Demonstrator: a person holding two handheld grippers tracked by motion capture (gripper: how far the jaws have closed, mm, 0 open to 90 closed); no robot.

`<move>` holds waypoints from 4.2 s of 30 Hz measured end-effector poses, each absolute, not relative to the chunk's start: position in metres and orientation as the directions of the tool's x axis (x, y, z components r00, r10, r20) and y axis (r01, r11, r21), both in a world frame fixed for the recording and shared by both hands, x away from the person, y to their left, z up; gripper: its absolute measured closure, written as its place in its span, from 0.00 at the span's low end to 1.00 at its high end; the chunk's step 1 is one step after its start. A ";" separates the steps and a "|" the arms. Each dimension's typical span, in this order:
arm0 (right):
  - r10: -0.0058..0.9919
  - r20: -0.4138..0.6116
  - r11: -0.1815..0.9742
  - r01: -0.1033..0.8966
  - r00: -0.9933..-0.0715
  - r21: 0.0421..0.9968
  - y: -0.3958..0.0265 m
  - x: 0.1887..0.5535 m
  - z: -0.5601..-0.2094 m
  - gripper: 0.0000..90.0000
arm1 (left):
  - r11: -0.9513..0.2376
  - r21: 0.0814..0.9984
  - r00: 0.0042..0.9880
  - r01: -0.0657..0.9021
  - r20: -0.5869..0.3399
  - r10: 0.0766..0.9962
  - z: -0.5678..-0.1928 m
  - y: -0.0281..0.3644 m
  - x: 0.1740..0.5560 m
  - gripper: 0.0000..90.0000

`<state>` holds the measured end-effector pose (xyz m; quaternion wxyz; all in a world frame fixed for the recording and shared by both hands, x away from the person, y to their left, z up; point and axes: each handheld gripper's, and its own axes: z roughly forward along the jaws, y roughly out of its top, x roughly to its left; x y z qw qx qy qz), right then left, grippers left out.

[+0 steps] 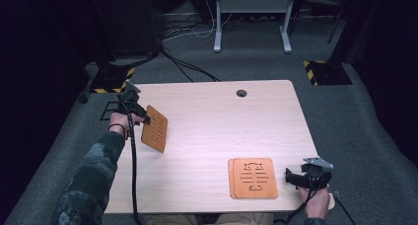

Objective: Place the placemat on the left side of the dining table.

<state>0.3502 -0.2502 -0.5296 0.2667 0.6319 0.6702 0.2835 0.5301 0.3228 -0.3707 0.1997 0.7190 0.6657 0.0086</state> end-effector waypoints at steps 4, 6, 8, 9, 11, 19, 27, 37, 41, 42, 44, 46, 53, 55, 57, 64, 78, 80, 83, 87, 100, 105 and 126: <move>0.998 0.001 0.040 0.696 -0.059 0.717 -0.250 0.350 -0.530 0.00 | -0.031 0.313 0.105 0.949 -0.224 0.969 -0.374 0.320 0.531 0.94; 0.998 0.001 0.040 0.696 -0.059 0.717 -0.250 0.350 -0.530 0.00 | -0.037 0.320 0.107 0.947 -0.206 0.973 -0.376 0.318 0.531 0.94; 0.998 0.001 0.041 0.696 -0.059 0.717 -0.250 0.350 -0.530 0.00 | -0.046 0.327 0.110 0.944 -0.180 0.978 -0.379 0.316 0.531 0.95; 0.998 0.001 0.041 0.696 -0.059 0.717 -0.250 0.350 -0.530 0.00 | -0.035 0.338 0.103 0.940 -0.184 0.977 -0.380 0.316 0.531 0.95; 0.998 0.001 0.041 0.695 -0.059 0.717 -0.250 0.350 -0.530 0.00 | -0.027 0.347 0.097 0.938 -0.185 0.978 -0.380 0.316 0.531 0.95; 0.998 0.001 0.039 0.696 -0.058 0.717 -0.250 0.350 -0.530 0.00 | 0.001 0.373 0.078 0.928 -0.196 0.977 -0.382 0.320 0.531 0.95; 0.998 0.001 0.039 0.696 -0.058 0.717 -0.250 0.350 -0.530 0.00 | -0.026 0.408 0.099 0.913 -0.158 0.982 -0.385 0.325 0.530 0.92; 0.999 0.005 0.033 0.697 -0.052 0.717 -0.249 0.350 -0.530 0.00 | 0.022 0.427 0.051 0.904 -0.160 0.986 -0.394 0.342 0.526 0.87; 0.999 0.003 0.036 0.696 -0.054 0.717 -0.250 0.350 -0.530 0.00 | 0.020 0.430 0.050 0.903 -0.152 0.987 -0.397 0.345 0.526 0.85; 0.999 0.003 0.036 0.696 -0.054 0.717 -0.250 0.350 -0.530 0.00 | 0.018 0.425 0.050 0.905 -0.148 0.988 -0.397 0.347 0.525 0.85; 0.999 0.003 0.035 0.696 -0.054 0.717 -0.250 0.350 -0.530 0.00 | 0.028 0.431 0.037 0.902 -0.142 0.989 -0.399 0.348 0.525 0.83; 0.999 0.006 0.031 0.697 -0.051 0.716 -0.249 0.350 -0.530 0.00 | 0.026 0.434 0.038 0.900 -0.140 0.989 -0.402 0.350 0.524 0.82; 0.999 0.006 0.031 0.697 -0.051 0.716 -0.249 0.350 -0.530 0.00 | 0.047 0.443 0.027 0.895 -0.159 0.987 -0.409 0.360 0.522 0.79; 0.999 0.003 0.036 0.696 -0.054 0.717 -0.250 0.350 -0.530 0.00 | 0.055 0.441 0.022 0.896 -0.167 0.986 -0.411 0.363 0.521 0.78; 0.999 0.003 0.035 0.696 -0.054 0.717 -0.250 0.350 -0.530 0.00 | 0.050 0.442 0.029 0.896 -0.169 0.985 -0.413 0.366 0.521 0.77; 0.999 0.007 0.031 0.698 -0.051 0.716 -0.249 0.349 -0.530 0.00 | 0.085 0.444 0.012 0.892 -0.210 0.978 -0.424 0.379 0.519 0.74; 0.999 0.006 0.031 0.697 -0.050 0.716 -0.249 0.349 -0.530 0.00 | 0.102 0.447 -0.009 0.889 -0.204 0.979 -0.436 0.384 0.518 0.68; 0.999 0.004 0.033 0.697 -0.052 0.717 -0.249 0.350 -0.530 0.00 | 0.090 0.443 -0.004 0.892 -0.191 0.982 -0.436 0.384 0.518 0.67; 0.999 0.003 0.035 0.696 -0.054 0.717 -0.250 0.350 -0.530 0.00 | 0.078 0.446 0.000 0.892 -0.171 0.985 -0.437 0.382 0.519 0.65; 0.999 0.003 0.035 0.696 -0.053 0.717 -0.250 0.350 -0.530 0.00 | 0.101 0.434 -0.024 0.895 -0.178 0.984 -0.441 0.382 0.519 0.63; 0.999 0.003 0.035 0.697 -0.053 0.716 -0.250 0.350 -0.529 0.00 | 0.077 0.444 -0.026 0.893 -0.119 0.993 -0.447 0.380 0.519 0.56; 0.999 0.004 0.035 0.697 -0.054 0.716 -0.250 0.350 -0.529 0.00 | 0.087 0.451 -0.040 0.888 -0.113 0.993 -0.449 0.379 0.520 0.56; 0.998 0.004 0.036 0.697 -0.056 0.716 -0.250 0.350 -0.529 0.00 | 0.047 0.458 -0.022 0.888 -0.060 0.998 -0.455 0.372 0.527 0.42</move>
